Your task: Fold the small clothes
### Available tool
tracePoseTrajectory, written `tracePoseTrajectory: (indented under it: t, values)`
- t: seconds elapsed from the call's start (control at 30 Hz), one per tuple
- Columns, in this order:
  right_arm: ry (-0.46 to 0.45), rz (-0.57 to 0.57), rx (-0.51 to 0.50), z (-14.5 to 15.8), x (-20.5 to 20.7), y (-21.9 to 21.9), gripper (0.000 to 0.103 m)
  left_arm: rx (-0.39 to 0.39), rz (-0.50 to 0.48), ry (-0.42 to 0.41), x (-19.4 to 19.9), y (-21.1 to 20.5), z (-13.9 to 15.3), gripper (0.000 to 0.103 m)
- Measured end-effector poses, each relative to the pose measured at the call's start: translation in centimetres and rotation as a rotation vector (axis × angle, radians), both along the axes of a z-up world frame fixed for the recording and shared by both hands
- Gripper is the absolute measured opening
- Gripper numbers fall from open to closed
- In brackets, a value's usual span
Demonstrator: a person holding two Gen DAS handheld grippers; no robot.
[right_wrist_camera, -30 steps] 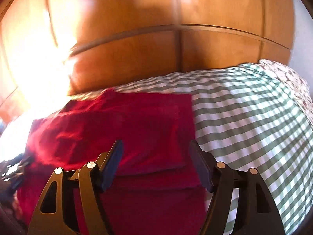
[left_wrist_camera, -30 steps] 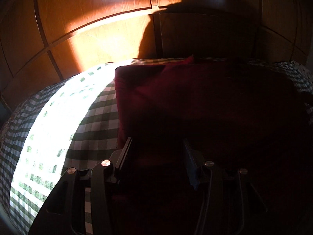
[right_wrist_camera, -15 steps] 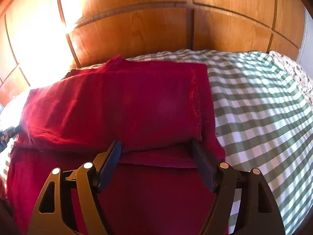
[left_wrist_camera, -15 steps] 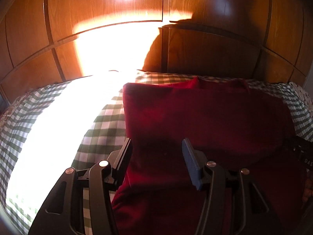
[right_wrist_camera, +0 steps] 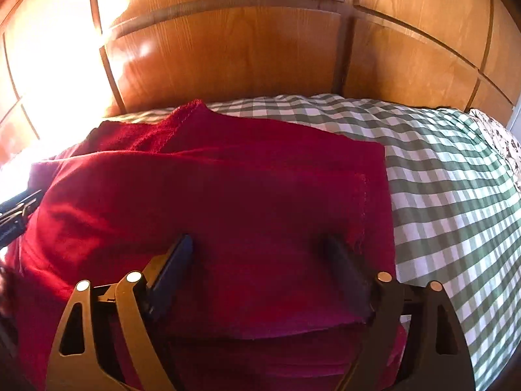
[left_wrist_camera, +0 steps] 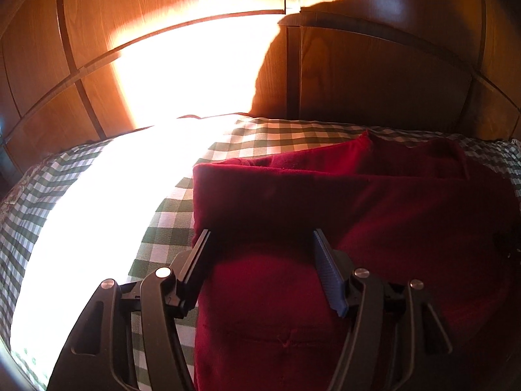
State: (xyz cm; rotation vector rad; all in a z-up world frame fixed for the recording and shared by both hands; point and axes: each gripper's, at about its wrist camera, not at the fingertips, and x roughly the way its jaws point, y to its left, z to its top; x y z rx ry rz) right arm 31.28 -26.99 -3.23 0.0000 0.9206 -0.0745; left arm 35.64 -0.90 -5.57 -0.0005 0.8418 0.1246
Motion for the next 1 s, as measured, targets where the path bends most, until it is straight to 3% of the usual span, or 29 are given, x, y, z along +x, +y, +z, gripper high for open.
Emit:
tracePoseTrajectory:
  t: [0.2, 0.43, 0.73, 1.0]
  values:
    - [-0.015, -0.013, -0.009, 1.1, -1.7, 0.2, 0.083, -0.028, -0.013, -0.026, -2.3, 1.6, 1.9, 0.062]
    - [-0.05, -0.042, 0.022, 2.6, -5.9, 0.2, 0.087, -0.07, -0.026, -0.037, -8.0, 1.5, 2.6, 0.065]
    - [0.024, -0.079, 0.059, 1.0, -11.5, -0.5, 0.087, -0.086, -0.051, -0.023, -14.3, 1.7, 1.6, 0.066]
    - [0.039, -0.066, 0.078, 0.8, -16.5, -0.6, 0.09, -0.104, -0.069, 0.015, -19.9, 1.7, 0.4, 0.067]
